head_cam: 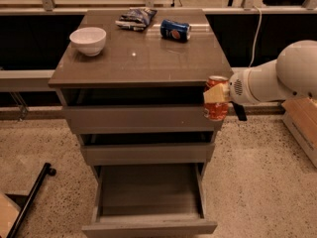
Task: Pick coke can from bottom drawer and place on counter
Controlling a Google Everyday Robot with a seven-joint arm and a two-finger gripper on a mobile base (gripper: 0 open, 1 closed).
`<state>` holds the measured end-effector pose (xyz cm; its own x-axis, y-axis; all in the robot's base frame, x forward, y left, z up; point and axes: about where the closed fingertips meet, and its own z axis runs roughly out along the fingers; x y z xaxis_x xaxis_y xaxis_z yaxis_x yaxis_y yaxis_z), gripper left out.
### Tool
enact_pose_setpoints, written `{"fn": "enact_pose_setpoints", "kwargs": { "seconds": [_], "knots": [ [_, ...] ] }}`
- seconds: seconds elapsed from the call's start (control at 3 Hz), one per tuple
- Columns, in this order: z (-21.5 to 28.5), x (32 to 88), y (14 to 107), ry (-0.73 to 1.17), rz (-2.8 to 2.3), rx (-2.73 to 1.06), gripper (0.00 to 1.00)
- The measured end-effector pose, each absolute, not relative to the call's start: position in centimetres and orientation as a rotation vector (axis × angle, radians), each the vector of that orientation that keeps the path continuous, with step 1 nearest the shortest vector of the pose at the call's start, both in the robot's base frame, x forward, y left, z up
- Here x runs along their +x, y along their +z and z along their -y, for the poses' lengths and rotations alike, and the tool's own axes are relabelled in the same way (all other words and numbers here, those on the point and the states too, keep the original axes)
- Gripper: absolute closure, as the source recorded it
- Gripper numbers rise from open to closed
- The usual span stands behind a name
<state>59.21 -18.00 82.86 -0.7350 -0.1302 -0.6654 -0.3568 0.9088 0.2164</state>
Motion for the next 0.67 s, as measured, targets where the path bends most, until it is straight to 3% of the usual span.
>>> {"fn": "enact_pose_setpoints", "kwargs": {
  "seconds": [0.67],
  "knots": [
    [15.0,61.9,87.2,0.447,-2.272,-0.523,1.00]
  ]
}}
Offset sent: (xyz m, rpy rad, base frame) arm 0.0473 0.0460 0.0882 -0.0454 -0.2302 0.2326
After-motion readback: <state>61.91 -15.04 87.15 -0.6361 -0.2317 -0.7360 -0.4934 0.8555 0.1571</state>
